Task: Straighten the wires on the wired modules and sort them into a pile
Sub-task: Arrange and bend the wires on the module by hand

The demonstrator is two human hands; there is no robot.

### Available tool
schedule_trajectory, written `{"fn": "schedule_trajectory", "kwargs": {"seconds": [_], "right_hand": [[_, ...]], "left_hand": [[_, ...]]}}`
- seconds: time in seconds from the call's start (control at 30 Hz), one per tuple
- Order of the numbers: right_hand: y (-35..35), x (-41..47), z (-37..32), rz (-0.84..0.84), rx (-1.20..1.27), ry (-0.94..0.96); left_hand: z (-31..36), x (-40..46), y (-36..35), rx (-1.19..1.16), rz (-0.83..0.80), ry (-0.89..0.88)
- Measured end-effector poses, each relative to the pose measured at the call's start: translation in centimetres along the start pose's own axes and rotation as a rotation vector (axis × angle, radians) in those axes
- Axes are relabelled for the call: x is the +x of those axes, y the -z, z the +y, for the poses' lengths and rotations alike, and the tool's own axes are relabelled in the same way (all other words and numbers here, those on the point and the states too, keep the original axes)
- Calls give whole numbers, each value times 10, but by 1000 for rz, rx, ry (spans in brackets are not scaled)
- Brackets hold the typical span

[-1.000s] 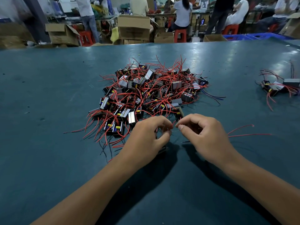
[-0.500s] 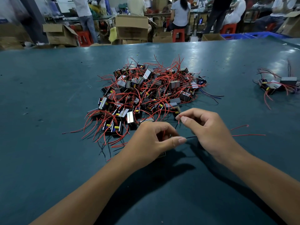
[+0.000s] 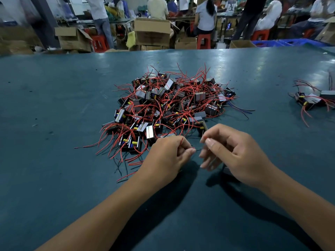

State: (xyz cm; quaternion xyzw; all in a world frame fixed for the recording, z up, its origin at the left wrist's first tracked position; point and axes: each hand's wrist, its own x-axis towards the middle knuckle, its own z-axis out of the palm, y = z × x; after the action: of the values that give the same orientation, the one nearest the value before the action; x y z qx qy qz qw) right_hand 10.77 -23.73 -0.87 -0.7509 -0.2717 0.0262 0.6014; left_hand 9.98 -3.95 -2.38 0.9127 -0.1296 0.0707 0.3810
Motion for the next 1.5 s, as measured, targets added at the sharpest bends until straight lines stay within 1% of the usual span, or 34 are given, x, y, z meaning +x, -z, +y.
{"fn": "schedule_trajectory", "kwargs": {"seconds": [0.07, 0.1, 0.17, 0.23, 0.3, 0.53, 0.63, 0.77, 0.97, 1.13, 1.3, 1.5], "right_hand": [[-7, -1, 3, -72, 50, -69], [-11, 0, 6, -65, 64, -96], [-16, 2, 9, 10, 81, -126], [-16, 4, 11, 101, 13, -104], [-15, 5, 10, 132, -87, -75], [-16, 7, 10, 187, -107, -99], [-15, 5, 8, 178, -77, -73], [-14, 6, 7, 179, -115, -32], [-11, 6, 9, 179, -108, -15], [-13, 5, 7, 203, -89, -11], [-13, 4, 6, 227, -143, -5], [-14, 4, 12, 266, -121, 15]], "left_hand": [[0, 1, 1, 0, 11, -11], [1, 1, 1, 6, 19, -27], [2, 0, 1, 14, 33, -67], [3, -3, 2, -26, 28, -95], [4, -5, 3, -133, 5, -100], [2, -4, 6, -204, -5, -111], [2, -4, 6, -219, -2, -122], [2, -6, 6, -239, -7, -137], [1, -5, 9, -252, 1, -132], [1, -4, 10, -233, 8, -137], [2, -5, 9, -224, 13, -146], [6, -5, 8, -200, 43, -162]]}}
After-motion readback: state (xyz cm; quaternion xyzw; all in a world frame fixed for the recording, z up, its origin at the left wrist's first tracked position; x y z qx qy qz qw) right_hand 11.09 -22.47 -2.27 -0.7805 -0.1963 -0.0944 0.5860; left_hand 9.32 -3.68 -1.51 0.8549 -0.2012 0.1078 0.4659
